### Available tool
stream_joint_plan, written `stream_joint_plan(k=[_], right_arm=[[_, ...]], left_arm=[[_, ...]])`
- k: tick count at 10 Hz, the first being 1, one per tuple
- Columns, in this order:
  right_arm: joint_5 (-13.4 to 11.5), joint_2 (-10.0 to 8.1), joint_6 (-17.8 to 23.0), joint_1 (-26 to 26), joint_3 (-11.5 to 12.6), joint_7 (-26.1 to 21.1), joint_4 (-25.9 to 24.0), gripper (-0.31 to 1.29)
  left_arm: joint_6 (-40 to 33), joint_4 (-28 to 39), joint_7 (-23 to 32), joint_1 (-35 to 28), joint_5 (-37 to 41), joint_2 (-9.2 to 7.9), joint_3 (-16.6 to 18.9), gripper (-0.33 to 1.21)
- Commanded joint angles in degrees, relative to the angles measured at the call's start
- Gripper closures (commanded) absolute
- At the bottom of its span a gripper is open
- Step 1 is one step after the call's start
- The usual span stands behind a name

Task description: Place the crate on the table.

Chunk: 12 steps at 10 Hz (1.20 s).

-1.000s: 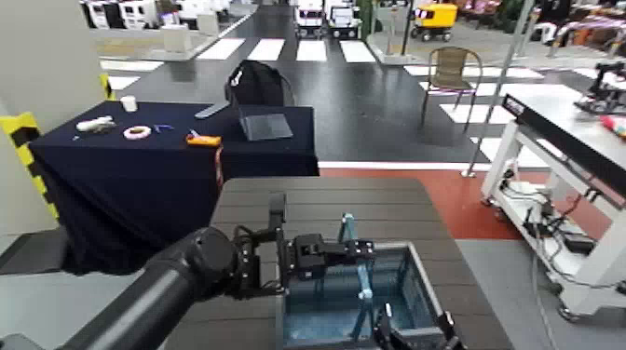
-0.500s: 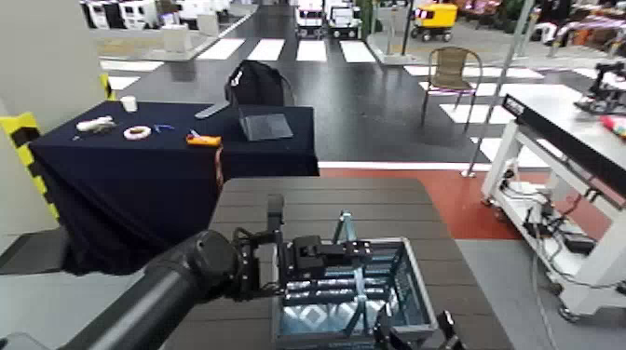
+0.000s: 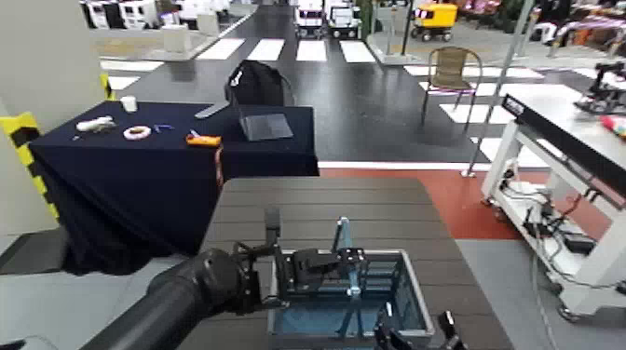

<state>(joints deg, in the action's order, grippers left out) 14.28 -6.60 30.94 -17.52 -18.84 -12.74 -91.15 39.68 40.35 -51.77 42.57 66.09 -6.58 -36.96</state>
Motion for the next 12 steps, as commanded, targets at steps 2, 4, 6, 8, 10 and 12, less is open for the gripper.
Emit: stream_joint_plan(k=[2,4,6,8,10,12], right_arm=[[0.1,-0.08,-0.2,-0.2,0.2,0.0,-0.3,0.14],[0.1,-0.08,-0.4,-0.3,0.2,0.0,-0.3,0.14],[0.1,-0.08,-0.6,-0.5,0.4,0.0,-0.5,0.14],[0.1,0.00,-0.8,-0.8,0.7,0.0,-0.7,0.14],[0.0,0.00,-0.8,-0.8,1.2,0.0,-0.9,0.14],[0.0,0.09,-0.9,-1.1,1.4,0.1,-1.0,0.14]], left_arm=[[-5.5,6.5,4.0,-2.9,-4.6,-2.13,5.8,0.11],[-7.0,18.4,13.0,-8.8,-9.3,-4.24,12.9,0.10],[-8.1,32.3,22.4,-16.5,-15.2,-5.55,20.1,0.10],[-11.6,44.7,32.3,-25.3,-19.4,-6.52,24.8,0.10],[-17.9,52.6,38.8,-33.0,-24.6,-6.26,27.7,0.10],[-28.5,56.1,43.7,-40.1,-32.3,-4.50,28.9,0.10]])
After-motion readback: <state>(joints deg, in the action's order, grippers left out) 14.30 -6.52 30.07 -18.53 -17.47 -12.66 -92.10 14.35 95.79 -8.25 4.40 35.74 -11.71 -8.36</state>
